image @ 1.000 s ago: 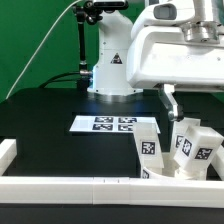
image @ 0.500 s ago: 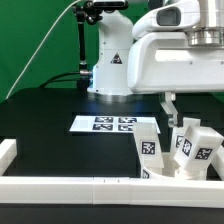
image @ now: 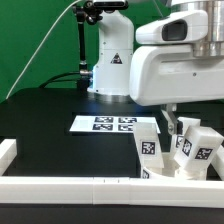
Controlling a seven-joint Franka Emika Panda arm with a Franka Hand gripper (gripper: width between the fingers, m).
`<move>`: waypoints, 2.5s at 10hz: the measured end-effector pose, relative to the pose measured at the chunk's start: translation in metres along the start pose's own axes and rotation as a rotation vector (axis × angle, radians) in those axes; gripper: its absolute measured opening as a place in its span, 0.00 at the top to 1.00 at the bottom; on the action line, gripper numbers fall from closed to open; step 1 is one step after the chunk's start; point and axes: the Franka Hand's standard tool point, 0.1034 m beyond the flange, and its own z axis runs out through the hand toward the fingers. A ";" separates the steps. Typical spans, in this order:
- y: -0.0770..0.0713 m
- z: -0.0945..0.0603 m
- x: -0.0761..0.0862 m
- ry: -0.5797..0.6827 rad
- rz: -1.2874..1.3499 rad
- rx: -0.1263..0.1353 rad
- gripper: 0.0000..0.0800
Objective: Assemble stool
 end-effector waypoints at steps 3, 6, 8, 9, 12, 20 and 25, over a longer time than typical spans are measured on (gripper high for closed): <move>0.007 0.002 -0.003 0.005 -0.017 -0.005 0.23; 0.006 0.002 -0.003 0.005 -0.016 -0.005 0.58; 0.006 0.002 -0.003 0.005 -0.009 -0.004 0.58; 0.008 0.002 -0.002 0.010 0.016 -0.003 0.58; 0.013 0.002 -0.007 0.099 0.245 -0.005 0.58; -0.016 0.003 -0.004 0.154 1.070 0.079 0.58; -0.025 0.002 -0.004 0.133 1.589 0.155 0.58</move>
Offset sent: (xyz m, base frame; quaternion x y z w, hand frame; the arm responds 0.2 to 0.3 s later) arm -0.0048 -0.0023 0.0032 -0.0039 0.0018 -0.0272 0.9996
